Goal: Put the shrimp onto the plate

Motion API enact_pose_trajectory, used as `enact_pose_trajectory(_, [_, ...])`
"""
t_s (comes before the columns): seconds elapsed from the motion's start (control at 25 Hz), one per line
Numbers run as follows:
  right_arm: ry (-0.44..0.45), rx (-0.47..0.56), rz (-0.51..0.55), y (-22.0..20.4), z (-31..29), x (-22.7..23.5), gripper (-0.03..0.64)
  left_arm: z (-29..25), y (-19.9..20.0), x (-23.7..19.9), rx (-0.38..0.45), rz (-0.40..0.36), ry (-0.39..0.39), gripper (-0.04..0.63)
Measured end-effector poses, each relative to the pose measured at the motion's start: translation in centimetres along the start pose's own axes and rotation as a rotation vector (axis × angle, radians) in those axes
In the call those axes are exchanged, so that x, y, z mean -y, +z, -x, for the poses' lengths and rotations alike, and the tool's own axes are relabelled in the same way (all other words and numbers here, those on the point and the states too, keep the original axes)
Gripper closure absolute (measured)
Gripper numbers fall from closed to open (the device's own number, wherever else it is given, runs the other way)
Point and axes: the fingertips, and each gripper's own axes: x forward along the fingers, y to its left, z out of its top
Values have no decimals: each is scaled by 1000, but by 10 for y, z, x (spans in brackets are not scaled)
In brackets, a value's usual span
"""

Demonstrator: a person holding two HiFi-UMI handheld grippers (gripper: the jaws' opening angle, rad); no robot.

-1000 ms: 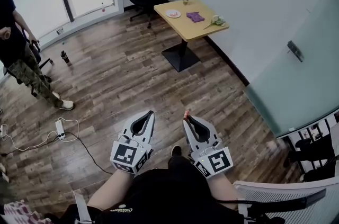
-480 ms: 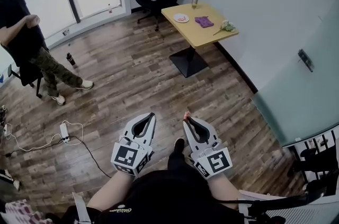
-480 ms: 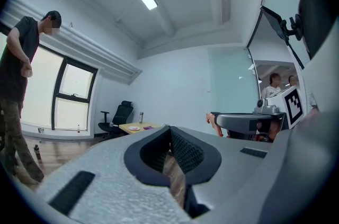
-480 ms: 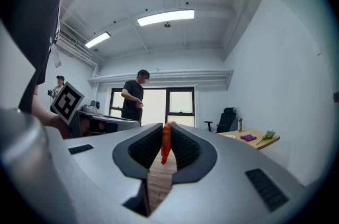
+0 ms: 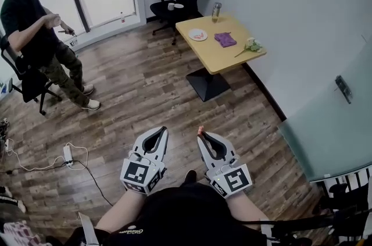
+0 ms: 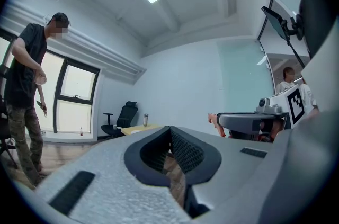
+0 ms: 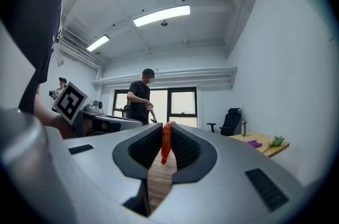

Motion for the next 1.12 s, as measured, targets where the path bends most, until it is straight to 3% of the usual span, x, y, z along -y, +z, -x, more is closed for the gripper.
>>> enact_pose_trajectory(0.36, [42, 2, 3, -5, -42, 114, 569, -126, 10, -8, 24, -11, 30, 594])
enact_pose_trajectory(0.8, [56, -12, -25, -28, -97, 183, 569, -204, -5, -43, -9, 12, 52, 594])
enact_pose_trajectory(1.12, [13, -26, -28, -29, -173, 232, 569, -274, 8, -107, -8, 7, 19, 594])
